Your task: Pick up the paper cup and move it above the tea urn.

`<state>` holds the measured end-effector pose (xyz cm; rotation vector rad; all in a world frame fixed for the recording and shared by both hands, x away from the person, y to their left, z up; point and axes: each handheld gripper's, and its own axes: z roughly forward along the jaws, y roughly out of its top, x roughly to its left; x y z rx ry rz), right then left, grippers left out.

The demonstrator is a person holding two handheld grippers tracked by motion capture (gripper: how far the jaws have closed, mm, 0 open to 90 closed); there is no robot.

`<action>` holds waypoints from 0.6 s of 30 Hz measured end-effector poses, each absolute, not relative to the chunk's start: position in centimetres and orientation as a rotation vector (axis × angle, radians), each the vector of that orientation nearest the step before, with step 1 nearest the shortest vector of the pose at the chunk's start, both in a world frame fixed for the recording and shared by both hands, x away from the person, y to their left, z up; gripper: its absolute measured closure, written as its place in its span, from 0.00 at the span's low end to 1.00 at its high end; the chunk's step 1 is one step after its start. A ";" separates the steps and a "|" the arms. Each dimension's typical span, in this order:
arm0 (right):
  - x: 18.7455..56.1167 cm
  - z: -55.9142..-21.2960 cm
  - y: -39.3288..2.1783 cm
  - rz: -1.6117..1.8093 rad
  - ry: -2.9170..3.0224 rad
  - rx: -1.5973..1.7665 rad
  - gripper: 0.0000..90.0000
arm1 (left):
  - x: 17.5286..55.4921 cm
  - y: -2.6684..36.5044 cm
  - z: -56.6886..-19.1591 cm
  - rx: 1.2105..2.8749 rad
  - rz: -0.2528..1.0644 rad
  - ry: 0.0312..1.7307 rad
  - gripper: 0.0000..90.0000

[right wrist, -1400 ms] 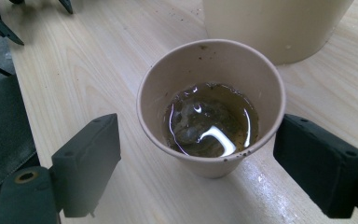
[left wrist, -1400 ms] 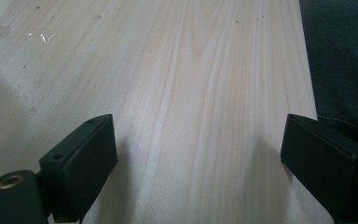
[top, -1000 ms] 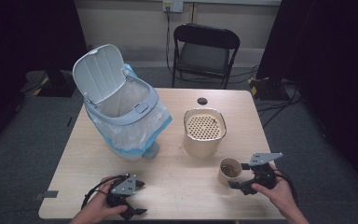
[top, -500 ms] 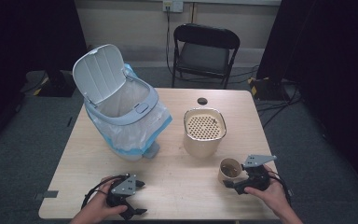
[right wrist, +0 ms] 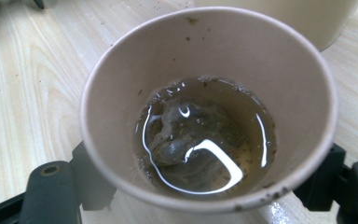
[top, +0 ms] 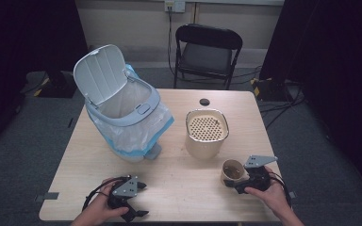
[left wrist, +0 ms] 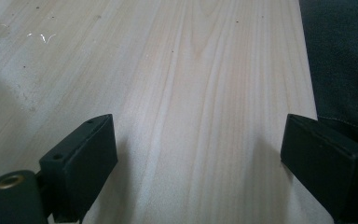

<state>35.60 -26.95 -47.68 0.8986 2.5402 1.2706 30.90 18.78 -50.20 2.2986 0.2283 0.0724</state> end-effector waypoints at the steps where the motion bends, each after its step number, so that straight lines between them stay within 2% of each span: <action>1: 35.6 -47.7 -26.9 1.278 2.539 0.901 0.26 | 30.9 18.8 -50.2 2.299 0.072 0.229 0.11; 18: 35.7 -47.7 -26.5 1.268 2.531 0.905 0.27 | 30.9 18.8 -50.2 2.302 0.075 0.227 0.11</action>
